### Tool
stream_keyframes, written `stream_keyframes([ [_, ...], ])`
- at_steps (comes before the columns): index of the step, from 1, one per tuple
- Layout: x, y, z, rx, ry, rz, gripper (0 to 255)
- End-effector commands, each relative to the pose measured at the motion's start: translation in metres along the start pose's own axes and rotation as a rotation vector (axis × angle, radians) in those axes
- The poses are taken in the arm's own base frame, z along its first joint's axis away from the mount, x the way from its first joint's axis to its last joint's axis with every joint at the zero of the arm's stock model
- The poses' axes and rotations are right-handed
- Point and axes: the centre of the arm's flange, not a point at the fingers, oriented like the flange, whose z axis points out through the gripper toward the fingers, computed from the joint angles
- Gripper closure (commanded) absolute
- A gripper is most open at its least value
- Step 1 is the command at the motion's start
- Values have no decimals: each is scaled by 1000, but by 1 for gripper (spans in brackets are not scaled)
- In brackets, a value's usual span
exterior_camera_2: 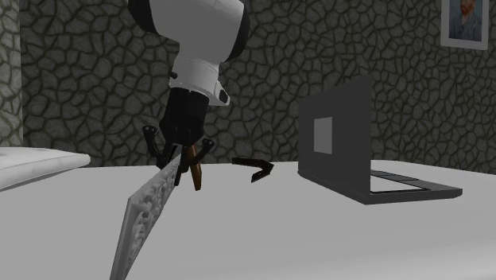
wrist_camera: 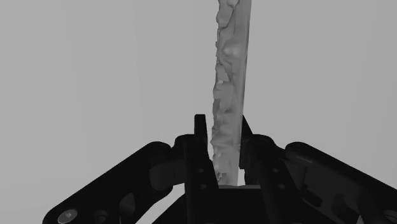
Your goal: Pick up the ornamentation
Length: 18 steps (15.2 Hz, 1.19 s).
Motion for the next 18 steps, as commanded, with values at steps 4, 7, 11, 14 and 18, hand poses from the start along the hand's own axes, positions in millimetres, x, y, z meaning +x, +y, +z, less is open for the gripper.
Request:
stream_keyframes([
  [4,0,0,0,0,0,0,255],
  [7,-1,0,-4,0,0,0,255],
  [11,-2,-5,-25,0,0,0,255],
  [14,-4,-9,-40,0,0,0,255],
  [18,-5,-14,-61,0,0,0,255],
])
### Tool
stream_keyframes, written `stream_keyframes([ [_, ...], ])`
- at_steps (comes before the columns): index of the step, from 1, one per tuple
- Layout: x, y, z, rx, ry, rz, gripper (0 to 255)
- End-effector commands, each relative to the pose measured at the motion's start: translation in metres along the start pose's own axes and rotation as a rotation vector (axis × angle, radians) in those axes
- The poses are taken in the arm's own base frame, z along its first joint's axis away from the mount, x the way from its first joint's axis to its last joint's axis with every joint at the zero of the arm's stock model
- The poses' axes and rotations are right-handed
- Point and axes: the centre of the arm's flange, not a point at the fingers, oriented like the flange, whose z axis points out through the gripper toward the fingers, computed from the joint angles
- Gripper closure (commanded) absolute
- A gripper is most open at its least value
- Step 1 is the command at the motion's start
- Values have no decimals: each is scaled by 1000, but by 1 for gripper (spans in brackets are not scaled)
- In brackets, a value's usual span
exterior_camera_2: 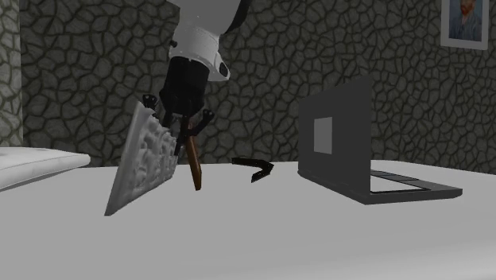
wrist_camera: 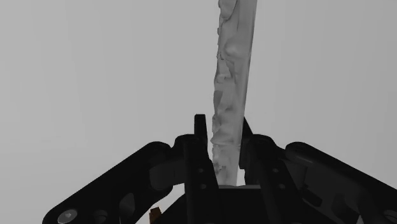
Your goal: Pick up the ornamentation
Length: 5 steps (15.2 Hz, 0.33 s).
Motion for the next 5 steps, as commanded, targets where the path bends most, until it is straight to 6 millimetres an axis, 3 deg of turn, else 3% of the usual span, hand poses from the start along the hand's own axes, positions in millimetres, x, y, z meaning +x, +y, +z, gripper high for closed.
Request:
stream_keyframes([
  [1,-2,-2,-11,0,1,0,255],
  [5,-3,-5,-22,0,1,0,255],
])
